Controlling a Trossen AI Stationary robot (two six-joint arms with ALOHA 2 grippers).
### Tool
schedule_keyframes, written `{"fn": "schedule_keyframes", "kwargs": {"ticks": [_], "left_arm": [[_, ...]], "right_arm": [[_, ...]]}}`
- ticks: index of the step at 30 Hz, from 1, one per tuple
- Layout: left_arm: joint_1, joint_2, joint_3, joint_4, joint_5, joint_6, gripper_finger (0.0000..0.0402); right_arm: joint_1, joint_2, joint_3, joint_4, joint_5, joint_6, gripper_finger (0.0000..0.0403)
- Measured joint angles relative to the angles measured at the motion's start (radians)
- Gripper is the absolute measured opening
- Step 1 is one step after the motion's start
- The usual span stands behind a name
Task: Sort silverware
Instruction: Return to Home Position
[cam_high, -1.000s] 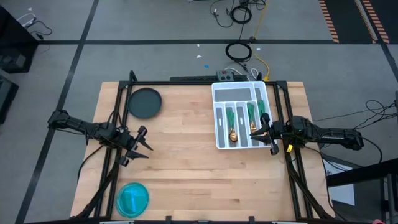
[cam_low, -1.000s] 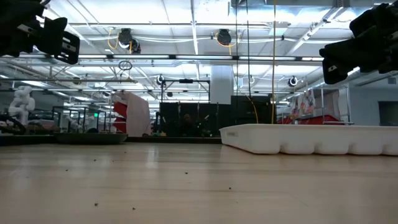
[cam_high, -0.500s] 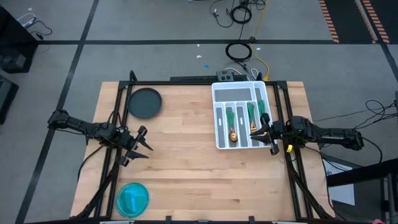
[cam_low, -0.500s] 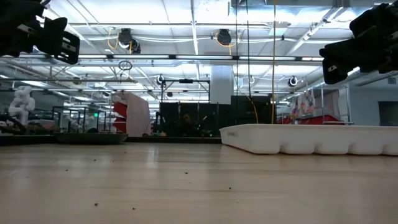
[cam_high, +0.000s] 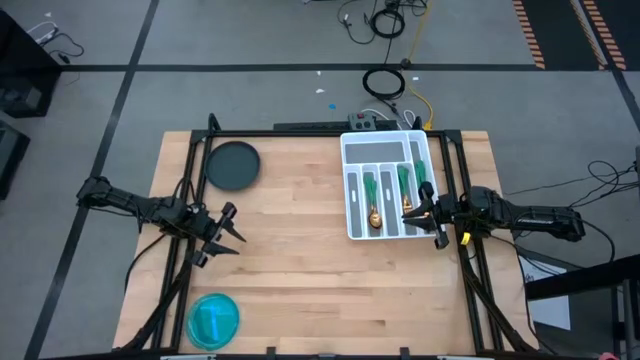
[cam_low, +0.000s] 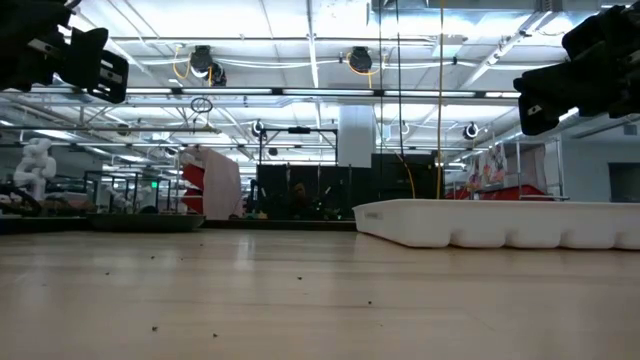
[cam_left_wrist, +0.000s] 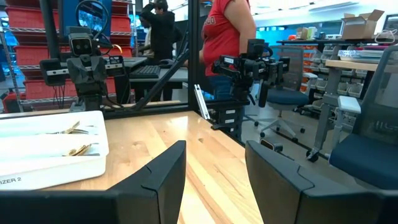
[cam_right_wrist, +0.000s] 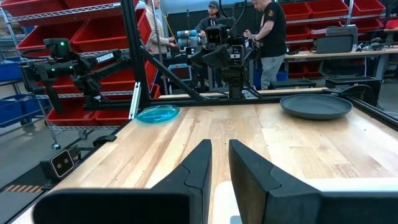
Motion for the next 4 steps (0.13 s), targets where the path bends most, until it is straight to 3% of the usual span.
{"fn": "schedule_keyframes", "kwargs": {"ticks": [4], "left_arm": [[0.0, 0.0, 0.0, 0.0, 0.0, 0.0, 0.0173]], "right_arm": [[0.0, 0.0, 0.0, 0.0, 0.0, 0.0, 0.0047]]}}
